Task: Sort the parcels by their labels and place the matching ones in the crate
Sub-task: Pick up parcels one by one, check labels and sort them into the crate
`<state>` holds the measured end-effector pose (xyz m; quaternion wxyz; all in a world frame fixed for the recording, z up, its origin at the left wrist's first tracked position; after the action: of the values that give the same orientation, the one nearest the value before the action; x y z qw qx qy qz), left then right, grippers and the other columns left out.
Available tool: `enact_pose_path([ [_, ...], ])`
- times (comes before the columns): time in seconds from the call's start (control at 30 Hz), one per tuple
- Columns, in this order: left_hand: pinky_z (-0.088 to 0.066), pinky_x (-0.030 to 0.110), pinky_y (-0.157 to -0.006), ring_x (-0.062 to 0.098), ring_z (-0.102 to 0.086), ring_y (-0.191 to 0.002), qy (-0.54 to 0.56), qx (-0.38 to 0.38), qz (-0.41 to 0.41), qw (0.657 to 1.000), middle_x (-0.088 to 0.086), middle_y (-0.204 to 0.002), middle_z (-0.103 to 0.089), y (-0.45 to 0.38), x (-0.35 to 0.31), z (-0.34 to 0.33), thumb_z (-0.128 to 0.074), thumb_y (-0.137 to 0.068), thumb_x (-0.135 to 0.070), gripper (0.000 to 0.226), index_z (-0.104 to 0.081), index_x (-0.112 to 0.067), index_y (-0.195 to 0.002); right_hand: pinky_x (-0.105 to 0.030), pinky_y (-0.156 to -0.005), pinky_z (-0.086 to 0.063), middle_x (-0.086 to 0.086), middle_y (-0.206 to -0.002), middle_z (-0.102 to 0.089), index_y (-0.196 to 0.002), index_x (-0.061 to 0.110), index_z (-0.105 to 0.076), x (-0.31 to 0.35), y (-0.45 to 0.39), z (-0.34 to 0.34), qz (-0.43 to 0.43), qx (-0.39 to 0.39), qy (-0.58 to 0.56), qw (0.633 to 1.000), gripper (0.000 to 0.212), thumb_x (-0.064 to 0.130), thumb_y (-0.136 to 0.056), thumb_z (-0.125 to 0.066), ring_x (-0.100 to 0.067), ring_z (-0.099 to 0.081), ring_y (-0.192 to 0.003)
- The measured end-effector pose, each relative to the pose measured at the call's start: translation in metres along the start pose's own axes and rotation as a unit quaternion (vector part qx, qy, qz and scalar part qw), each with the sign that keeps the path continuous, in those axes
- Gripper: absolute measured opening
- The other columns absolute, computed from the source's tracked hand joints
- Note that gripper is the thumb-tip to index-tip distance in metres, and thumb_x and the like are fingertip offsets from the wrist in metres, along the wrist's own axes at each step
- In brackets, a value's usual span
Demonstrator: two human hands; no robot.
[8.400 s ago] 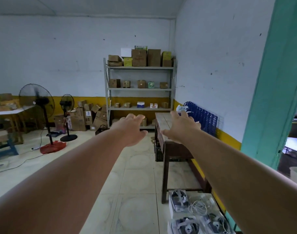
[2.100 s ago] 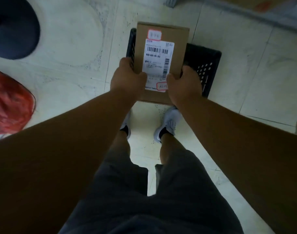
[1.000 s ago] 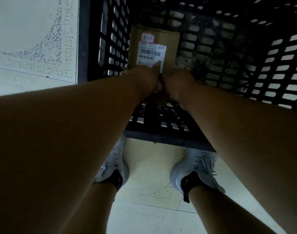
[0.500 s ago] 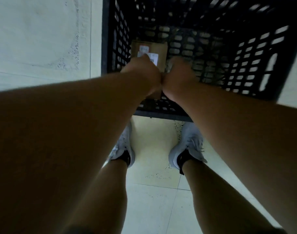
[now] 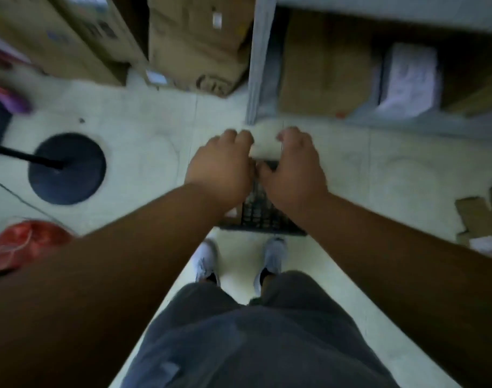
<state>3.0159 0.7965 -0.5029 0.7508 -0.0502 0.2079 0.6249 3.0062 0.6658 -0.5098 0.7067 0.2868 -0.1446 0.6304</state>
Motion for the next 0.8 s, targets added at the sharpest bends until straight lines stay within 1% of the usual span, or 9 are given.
enact_pose_path([
  [0.07,-0.048,0.043,-0.086,0.032,-0.057,-0.107,0.041,-0.05,-0.007,0.998,0.012,-0.118,-0.058,0.01,-0.024,0.048,-0.053,-0.092,-0.022,0.035,-0.055,-0.014,-0.125,-0.029,-0.095,-0.039,-0.009,-0.138,-0.046,-0.137,0.016,-0.045,0.025,0.018,0.049,0.024,-0.02,-0.036,0.999,0.058,0.031,-0.086,-0.069,-0.025,-0.048,-0.124],
  [0.13,-0.045,0.036,-0.084,0.028,-0.057,-0.108,0.078,-0.104,-0.003,0.992,0.009,-0.118,-0.059,0.015,-0.04,0.084,-0.053,-0.094,-0.021,0.031,-0.056,-0.015,-0.125,-0.024,-0.094,-0.036,-0.004,-0.141,-0.044,-0.14,0.02,-0.042,0.043,0.032,0.088,0.048,-0.046,-0.048,0.997,0.058,0.033,-0.089,-0.067,-0.019,-0.046,-0.126],
  [0.27,-0.038,0.028,-0.075,0.024,-0.059,-0.105,0.102,-0.156,-0.01,0.982,0.004,-0.123,-0.059,0.02,-0.067,0.125,-0.05,-0.098,-0.024,0.029,-0.054,-0.019,-0.126,-0.022,-0.092,-0.033,-0.002,-0.144,-0.044,-0.142,0.021,-0.041,0.063,0.049,0.139,0.09,-0.122,-0.043,0.987,0.06,0.036,-0.09,-0.066,-0.016,-0.045,-0.128],
  [0.37,-0.042,0.029,-0.074,0.022,-0.06,-0.101,0.115,-0.163,-0.056,0.978,0.003,-0.119,-0.059,0.031,-0.081,0.137,-0.05,-0.098,-0.023,0.026,-0.055,-0.018,-0.124,-0.025,-0.094,-0.037,-0.001,-0.143,-0.042,-0.143,0.022,-0.04,0.066,0.063,0.156,0.064,-0.169,-0.043,0.983,0.062,0.033,-0.088,-0.068,-0.016,-0.045,-0.128],
  [0.47,-0.049,0.034,-0.083,0.02,-0.058,-0.102,0.103,-0.135,-0.117,0.978,0.002,-0.118,-0.057,0.045,-0.084,0.14,-0.051,-0.098,-0.024,0.028,-0.055,-0.019,-0.125,-0.032,-0.094,-0.047,-0.001,-0.143,-0.04,-0.143,0.024,-0.04,0.066,0.086,0.16,0.03,-0.21,-0.057,0.976,0.063,0.032,-0.087,-0.069,-0.016,-0.049,-0.123],
  [0.57,-0.049,0.031,-0.08,0.017,-0.058,-0.096,0.114,-0.119,-0.152,0.975,-0.001,-0.114,-0.056,0.058,-0.08,0.148,-0.052,-0.097,-0.024,0.027,-0.056,-0.02,-0.123,-0.025,-0.089,-0.039,-0.001,-0.14,-0.042,-0.143,0.021,-0.04,0.067,0.115,0.159,-0.002,-0.245,-0.066,0.967,0.063,0.032,-0.088,-0.07,-0.014,-0.047,-0.122],
  [0.63,-0.051,0.031,-0.077,0.012,-0.059,-0.09,0.145,-0.116,-0.18,0.966,-0.006,-0.111,-0.056,0.072,-0.082,0.159,-0.054,-0.096,-0.025,0.025,-0.057,-0.023,-0.121,-0.021,-0.089,-0.035,0.005,-0.132,-0.043,-0.142,0.023,-0.041,0.071,0.142,0.163,-0.023,-0.272,-0.082,0.959,0.064,0.032,-0.087,-0.072,-0.007,-0.044,-0.117],
  [0.7,-0.048,0.022,-0.071,0.004,-0.056,-0.086,0.188,-0.109,-0.213,0.952,-0.013,-0.107,-0.056,0.09,-0.088,0.172,-0.055,-0.095,-0.027,0.023,-0.056,-0.027,-0.118,-0.019,-0.09,-0.033,0.014,-0.124,-0.038,-0.14,0.026,-0.042,0.076,0.172,0.172,-0.041,-0.303,-0.094,0.948,0.064,0.033,-0.086,-0.074,0.002,-0.039,-0.116],
  [0.8,-0.041,0.011,-0.069,-0.002,-0.053,-0.088,0.235,-0.105,-0.266,0.929,-0.019,-0.101,-0.053,0.115,-0.111,0.193,-0.052,-0.092,-0.031,0.024,-0.054,-0.03,-0.115,-0.012,-0.094,-0.032,0.018,-0.126,-0.038,-0.139,0.028,-0.043,0.076,0.219,0.188,-0.06,-0.357,-0.106,0.926,0.065,0.036,-0.083,-0.074,0.004,-0.04,-0.122],
])
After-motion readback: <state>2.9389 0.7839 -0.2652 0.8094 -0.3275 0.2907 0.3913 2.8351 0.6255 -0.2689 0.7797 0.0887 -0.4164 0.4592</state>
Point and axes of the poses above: each hand's wrist, its own y-axis away from the middle knuckle, its own z-axis out of the back of the hand, x = y × z, the point moved 5 cm from there along -y, towards the middle knuckle
